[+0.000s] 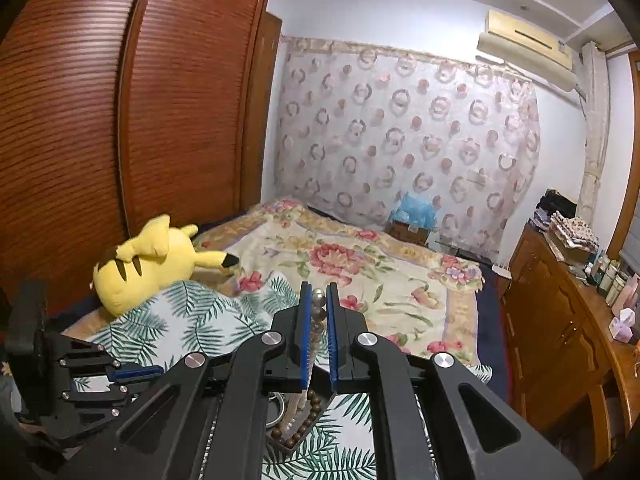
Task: Organize jewelry
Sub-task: 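Carry the silver cuff into the black box while the right gripper carries a silver pendant there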
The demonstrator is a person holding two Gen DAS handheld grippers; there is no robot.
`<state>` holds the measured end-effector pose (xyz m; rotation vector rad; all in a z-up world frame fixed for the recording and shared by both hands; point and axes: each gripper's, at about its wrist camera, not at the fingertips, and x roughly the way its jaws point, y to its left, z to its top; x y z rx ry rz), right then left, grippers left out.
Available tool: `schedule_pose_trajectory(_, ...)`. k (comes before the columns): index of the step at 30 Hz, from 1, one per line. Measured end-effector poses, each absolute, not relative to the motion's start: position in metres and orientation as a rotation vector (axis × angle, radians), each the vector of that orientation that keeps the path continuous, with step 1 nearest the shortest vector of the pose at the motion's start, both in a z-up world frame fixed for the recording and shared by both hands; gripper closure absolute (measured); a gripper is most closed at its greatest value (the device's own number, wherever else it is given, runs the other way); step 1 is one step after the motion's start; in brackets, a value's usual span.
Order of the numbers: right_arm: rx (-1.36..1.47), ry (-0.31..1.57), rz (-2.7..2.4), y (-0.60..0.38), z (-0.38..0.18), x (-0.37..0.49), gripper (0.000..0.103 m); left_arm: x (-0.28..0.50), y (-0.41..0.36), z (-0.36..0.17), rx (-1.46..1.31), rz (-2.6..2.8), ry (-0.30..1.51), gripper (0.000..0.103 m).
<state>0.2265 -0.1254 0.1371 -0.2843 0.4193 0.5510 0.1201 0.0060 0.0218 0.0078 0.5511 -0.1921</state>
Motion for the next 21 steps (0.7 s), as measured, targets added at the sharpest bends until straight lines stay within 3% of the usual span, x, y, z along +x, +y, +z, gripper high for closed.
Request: schedule_pose_trajectory(21, -0.221, 0.689, 0.592, -0.109, 0.009, 0.27, 0.094, 0.167, 0.006, 0.002, 0.014, -0.168, 0.611, 0.099)
